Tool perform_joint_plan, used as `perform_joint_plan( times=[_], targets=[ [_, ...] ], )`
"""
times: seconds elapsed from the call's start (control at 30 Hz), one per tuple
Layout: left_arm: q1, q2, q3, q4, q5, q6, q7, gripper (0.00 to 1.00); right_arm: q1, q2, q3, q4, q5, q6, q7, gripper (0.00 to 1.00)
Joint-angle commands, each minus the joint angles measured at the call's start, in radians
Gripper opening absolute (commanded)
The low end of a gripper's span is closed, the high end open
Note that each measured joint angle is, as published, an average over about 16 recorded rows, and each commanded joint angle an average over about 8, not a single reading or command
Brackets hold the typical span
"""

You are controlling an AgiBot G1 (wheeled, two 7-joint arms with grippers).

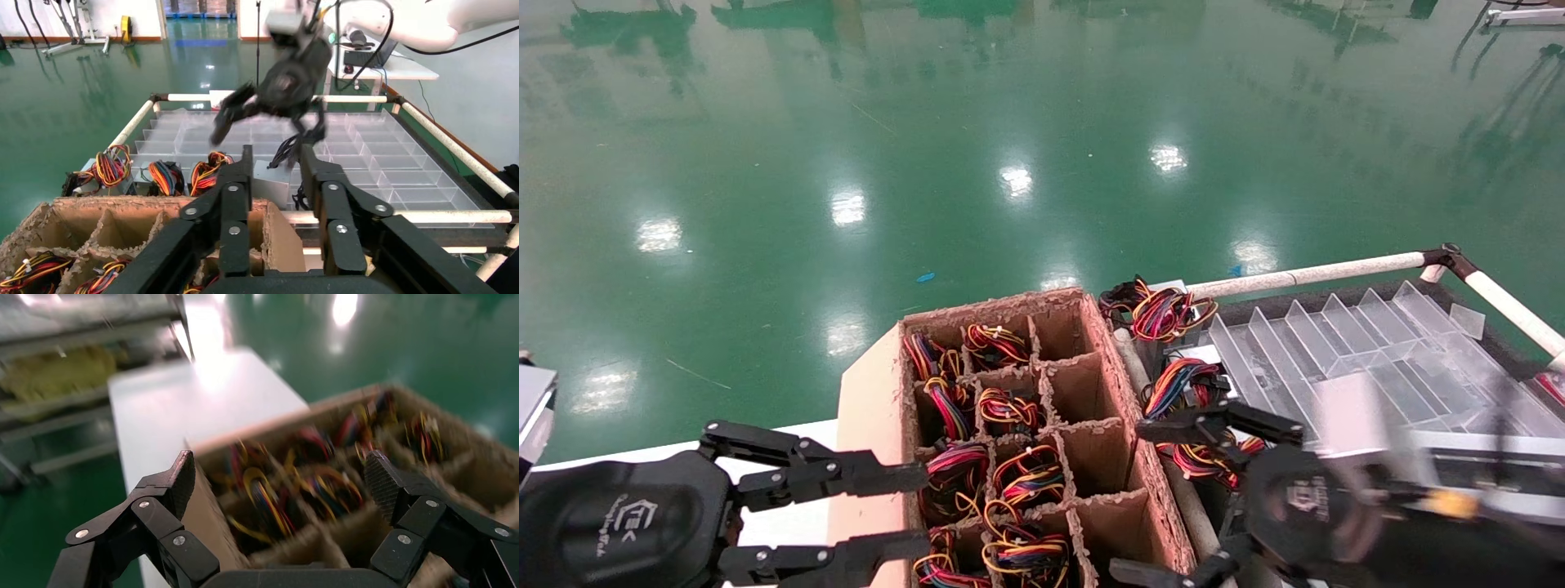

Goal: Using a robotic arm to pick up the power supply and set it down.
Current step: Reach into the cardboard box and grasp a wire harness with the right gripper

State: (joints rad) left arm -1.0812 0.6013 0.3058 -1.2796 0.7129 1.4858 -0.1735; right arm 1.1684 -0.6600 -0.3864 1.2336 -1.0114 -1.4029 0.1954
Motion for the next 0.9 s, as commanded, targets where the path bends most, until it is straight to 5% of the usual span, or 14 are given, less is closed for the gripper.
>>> perform_joint_plan(
  times=[0.03,0.33,0.63,0.9],
  targets=[
    [0.0,0.0,0.0,0.0,0.0,0.0,0.0,0.0,0.024,-0.017,-0.023,-0.01,-0.061,0.024,0.002,1.0],
    [0.0,0.0,0.001,0.0,0.0,0.0,0.0,0.0,0.171,-0.123,-0.142,-0.039,-0.329,0.048,0.002,0.96],
    [0.0,0.0,0.001,0.0,-0.001,0.0,0.0,0.0,0.241,-0.216,-0.205,-0.082,-0.44,0.044,-0.04,0.09],
    [0.0,0.0,0.001,0.0,-0.001,0.0,0.001,0.03,0.275,-0.285,-0.232,-0.143,-0.49,0.063,-0.101,0.0]
  ],
)
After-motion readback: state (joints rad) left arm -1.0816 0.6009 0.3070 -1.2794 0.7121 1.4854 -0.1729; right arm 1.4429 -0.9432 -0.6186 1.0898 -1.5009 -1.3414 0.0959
